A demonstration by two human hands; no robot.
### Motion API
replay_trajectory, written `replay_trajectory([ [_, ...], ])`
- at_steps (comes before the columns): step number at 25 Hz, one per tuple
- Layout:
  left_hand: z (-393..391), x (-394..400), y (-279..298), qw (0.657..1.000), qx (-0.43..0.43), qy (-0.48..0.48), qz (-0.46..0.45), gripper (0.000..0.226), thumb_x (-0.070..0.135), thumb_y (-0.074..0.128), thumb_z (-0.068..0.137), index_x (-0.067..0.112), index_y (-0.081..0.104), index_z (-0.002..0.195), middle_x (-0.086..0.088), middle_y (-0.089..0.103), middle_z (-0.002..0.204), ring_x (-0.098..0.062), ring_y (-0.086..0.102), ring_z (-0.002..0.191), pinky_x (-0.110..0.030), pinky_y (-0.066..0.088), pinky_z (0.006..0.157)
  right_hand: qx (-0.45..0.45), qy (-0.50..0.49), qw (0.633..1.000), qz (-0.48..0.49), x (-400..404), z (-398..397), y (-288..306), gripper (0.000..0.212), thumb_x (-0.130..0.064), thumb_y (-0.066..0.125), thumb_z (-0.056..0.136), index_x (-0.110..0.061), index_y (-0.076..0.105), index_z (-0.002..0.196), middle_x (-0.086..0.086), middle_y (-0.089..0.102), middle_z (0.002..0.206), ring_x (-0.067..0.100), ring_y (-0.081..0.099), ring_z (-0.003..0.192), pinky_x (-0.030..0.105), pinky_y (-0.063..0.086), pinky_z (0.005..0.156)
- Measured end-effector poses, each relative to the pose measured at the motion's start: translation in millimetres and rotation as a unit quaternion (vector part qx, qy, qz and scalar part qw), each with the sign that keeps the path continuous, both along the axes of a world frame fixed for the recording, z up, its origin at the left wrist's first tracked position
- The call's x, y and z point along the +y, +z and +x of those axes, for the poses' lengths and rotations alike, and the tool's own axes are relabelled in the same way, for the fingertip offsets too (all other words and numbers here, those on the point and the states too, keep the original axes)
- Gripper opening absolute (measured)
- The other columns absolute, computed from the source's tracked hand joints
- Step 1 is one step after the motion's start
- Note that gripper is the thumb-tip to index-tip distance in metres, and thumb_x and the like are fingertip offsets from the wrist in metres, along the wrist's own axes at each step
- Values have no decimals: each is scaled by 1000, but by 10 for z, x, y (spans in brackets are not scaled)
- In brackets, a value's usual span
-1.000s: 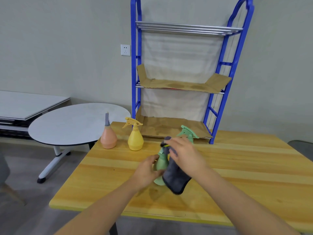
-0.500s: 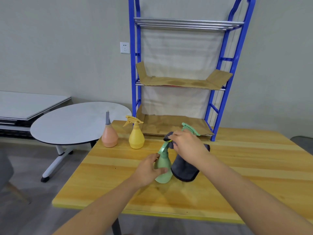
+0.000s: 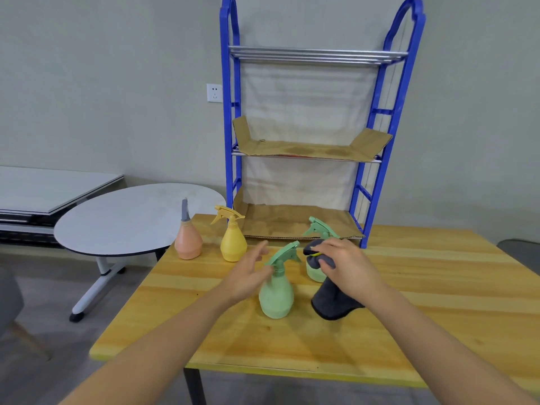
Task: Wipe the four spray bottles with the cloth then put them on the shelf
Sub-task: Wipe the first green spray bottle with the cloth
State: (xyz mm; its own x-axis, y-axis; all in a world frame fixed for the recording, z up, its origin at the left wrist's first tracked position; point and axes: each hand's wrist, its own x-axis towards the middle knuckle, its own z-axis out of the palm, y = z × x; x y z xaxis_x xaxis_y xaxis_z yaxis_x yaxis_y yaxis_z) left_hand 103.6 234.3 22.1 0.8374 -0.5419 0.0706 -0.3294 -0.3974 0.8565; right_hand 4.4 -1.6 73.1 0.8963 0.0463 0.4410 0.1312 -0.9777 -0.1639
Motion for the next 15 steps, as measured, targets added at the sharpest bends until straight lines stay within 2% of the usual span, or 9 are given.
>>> replay_trajectory([
  [2, 8, -151, 216, 992, -106, 44, 57, 67, 43, 66, 90, 28, 39, 150, 7, 51, 134, -13, 50, 125, -35, 45, 104, 15, -21, 1000, 4, -45, -28, -9, 34, -19, 54, 95, -29, 64, 126, -9, 58, 126, 18, 51, 115, 30, 47, 90],
  [4, 16, -289, 373, 971, -189, 19, 143, 45, 37, 69, 90, 22, 58, 132, 3, 61, 118, -17, 59, 111, -38, 51, 94, 21, -30, 999, 21, -64, -47, -26, 32, -17, 54, 94, -27, 66, 122, -7, 59, 125, 19, 53, 113, 31, 49, 88],
  [6, 51, -338, 474, 967, -181, -23, 180, 24, 25, 69, 92, 20, 67, 115, 3, 66, 104, -20, 63, 99, -38, 53, 85, 19, -28, 998, 51, -66, -67, -49, 30, -15, 54, 93, -25, 69, 117, -6, 61, 122, 18, 57, 109, 30, 50, 85],
  [8, 117, -322, 525, 966, -160, -66, 191, 27, 14, 68, 92, 21, 69, 118, 5, 65, 109, -18, 59, 106, -32, 48, 88, 15, -30, 997, 70, -66, -101, -63, 29, -15, 54, 93, -26, 70, 115, -5, 61, 119, 17, 58, 105, 30, 51, 83],
  [10, 143, -301, 584, 954, -188, -77, 222, 44, 4, 62, 93, 28, 66, 129, 2, 53, 129, -17, 44, 121, -34, 36, 105, 4, -33, 996, 81, -61, -120, -81, 28, -16, 54, 94, -27, 69, 116, -5, 62, 118, 16, 58, 104, 30, 52, 82],
  [11, 142, -299, 614, 950, -201, -67, 231, 53, 0, 57, 92, 34, 65, 132, 0, 46, 134, -19, 38, 123, -36, 32, 108, -1, -31, 996, 88, -61, -127, -95, 28, -16, 55, 94, -27, 69, 115, -5, 62, 117, 16, 58, 104, 31, 52, 82],
  [13, 127, -307, 644, 966, -169, -43, 193, 61, -4, 46, 90, 37, 66, 130, 0, 41, 126, -19, 41, 117, -27, 39, 98, -4, -26, 994, 103, -57, -130, -134, 26, -16, 55, 94, -26, 70, 112, -6, 62, 117, 15, 58, 105, 32, 52, 83],
  [14, 99, -321, 658, 975, -151, -33, 160, 53, 0, 44, 91, 34, 70, 124, 0, 42, 119, -16, 45, 109, -24, 44, 88, -5, -19, 994, 108, -44, -126, -157, 25, -16, 55, 94, -25, 71, 111, -6, 62, 116, 15, 57, 106, 32, 51, 84],
  [15, 64, -338, 672, 980, -138, -24, 141, 41, 8, 45, 94, 29, 74, 113, 0, 45, 111, -14, 48, 101, -26, 48, 82, -6, -7, 994, 111, -21, -116, -184, 25, -15, 56, 94, -25, 71, 110, -7, 62, 116, 15, 57, 107, 32, 51, 85],
])
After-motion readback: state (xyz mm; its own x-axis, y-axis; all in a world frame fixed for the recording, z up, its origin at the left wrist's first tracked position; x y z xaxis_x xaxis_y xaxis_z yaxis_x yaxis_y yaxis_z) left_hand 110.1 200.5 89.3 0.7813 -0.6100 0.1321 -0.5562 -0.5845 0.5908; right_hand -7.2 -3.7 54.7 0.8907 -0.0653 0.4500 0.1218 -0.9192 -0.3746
